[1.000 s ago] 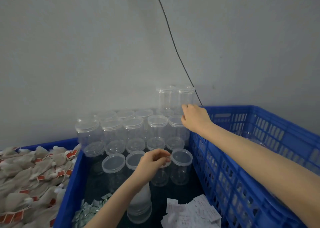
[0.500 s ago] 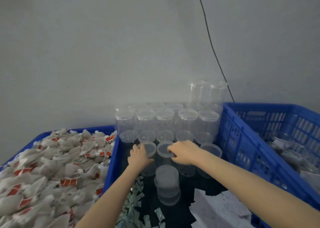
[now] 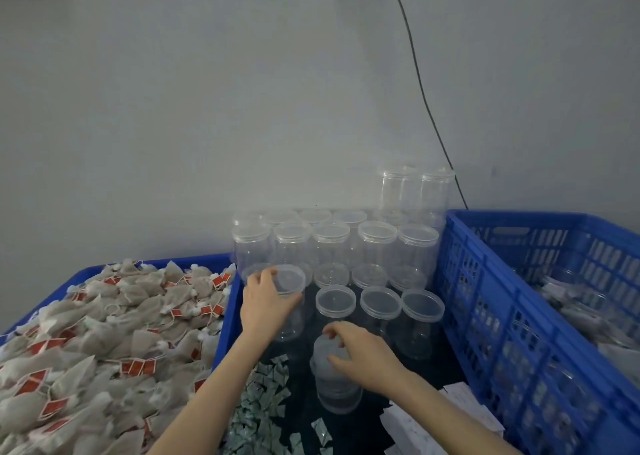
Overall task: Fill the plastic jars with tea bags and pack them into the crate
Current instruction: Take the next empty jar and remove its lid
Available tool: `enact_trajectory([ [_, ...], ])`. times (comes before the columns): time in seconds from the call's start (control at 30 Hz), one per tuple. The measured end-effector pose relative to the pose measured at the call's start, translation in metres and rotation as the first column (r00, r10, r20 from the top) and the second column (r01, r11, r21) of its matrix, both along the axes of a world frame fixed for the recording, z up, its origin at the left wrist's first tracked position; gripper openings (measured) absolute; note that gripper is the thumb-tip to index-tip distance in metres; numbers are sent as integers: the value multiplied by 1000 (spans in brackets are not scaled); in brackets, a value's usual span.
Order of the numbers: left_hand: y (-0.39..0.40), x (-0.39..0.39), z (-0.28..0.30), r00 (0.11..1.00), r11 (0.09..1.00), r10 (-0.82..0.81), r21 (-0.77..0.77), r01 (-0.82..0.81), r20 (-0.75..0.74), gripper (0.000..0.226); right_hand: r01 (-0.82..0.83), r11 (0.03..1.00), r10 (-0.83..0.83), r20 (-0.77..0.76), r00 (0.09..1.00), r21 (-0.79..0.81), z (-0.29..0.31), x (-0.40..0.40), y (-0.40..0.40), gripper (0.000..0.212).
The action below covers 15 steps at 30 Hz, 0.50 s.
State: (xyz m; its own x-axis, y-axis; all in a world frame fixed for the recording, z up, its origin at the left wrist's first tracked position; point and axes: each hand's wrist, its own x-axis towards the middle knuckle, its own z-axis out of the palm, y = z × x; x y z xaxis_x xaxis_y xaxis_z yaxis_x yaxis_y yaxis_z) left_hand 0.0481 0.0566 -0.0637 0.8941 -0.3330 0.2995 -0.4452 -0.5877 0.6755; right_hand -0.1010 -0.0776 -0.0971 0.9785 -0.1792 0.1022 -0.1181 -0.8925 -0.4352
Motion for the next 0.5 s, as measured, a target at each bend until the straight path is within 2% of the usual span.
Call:
enact_trajectory([
  [0.1,6,-16,22,993,996,-80,-25,83,92,71,71,951,-107,102,989,301,-1,-2,3,71],
  [0.17,9,-31,32,973,970,-228,-74,231,45,69,65,858,-176,173,969,509,3,-2,8,94],
  [0.23,8,-47,33,922,912,-386,-162,377,-31,65,12,751,-215,229,949,660,4,-1,15,106],
  [0.37,6,-56,22,832,826,-536,-295,481,-144,47,-2,682,-302,283,910,731,0,-11,23,90],
  [0.43,12,-51,21,759,774,-614,-357,524,-216,42,-47,622,-274,274,922,782,1,-19,19,89],
  [0.5,21,-48,22,655,697,-704,-449,560,-275,63,-113,561,-150,235,960,820,4,-27,15,87],
])
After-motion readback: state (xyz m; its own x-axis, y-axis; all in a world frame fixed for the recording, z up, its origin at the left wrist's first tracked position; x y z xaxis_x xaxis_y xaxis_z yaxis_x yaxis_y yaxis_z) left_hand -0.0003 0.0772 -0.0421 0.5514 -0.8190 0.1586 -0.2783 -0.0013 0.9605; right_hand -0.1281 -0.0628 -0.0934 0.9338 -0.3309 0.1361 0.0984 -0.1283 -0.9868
